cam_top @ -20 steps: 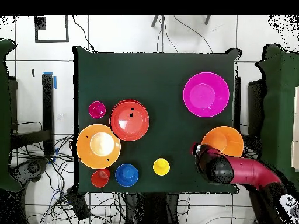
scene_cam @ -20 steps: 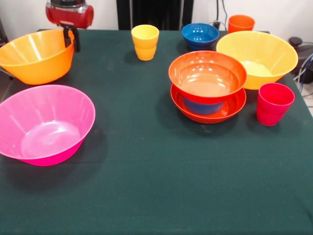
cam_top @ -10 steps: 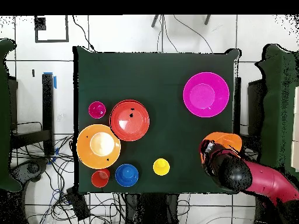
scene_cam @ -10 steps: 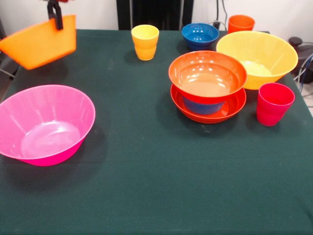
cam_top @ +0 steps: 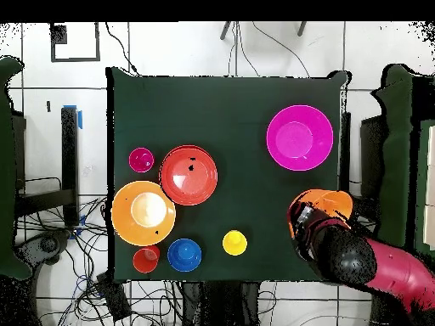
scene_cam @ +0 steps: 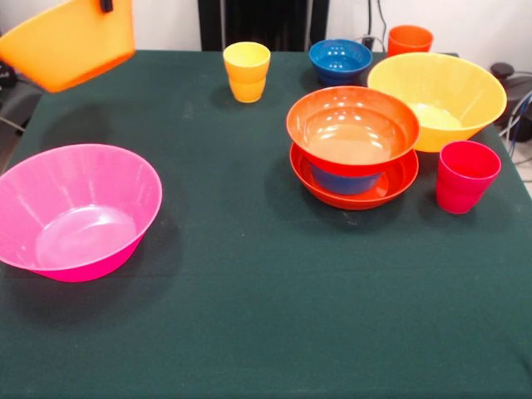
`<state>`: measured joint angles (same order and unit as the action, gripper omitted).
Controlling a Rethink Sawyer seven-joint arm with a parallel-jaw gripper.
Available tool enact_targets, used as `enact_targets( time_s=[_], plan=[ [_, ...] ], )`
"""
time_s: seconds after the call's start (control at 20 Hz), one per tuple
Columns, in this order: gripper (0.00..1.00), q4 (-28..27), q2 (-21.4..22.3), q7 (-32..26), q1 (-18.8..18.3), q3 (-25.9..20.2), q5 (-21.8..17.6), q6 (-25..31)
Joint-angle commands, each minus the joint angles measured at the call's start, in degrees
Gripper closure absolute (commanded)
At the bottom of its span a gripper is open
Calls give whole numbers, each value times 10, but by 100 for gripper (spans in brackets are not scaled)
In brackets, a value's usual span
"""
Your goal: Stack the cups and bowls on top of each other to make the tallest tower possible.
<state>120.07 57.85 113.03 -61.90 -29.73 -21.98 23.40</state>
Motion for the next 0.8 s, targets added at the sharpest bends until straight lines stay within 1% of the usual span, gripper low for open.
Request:
enact_targets(
  time_s=[0.05,0.2,0.45,0.55,0.8],
  plan=[
    [100,68,46,-44,6,-82,48,49],
    [100,79,57,-34,7,-99,72,47],
    [100,88,87,-9,22,-121,122,48],
    [100,85,97,3,35,-121,137,53],
    [100,62,120,24,79,-96,160,84]
  ],
)
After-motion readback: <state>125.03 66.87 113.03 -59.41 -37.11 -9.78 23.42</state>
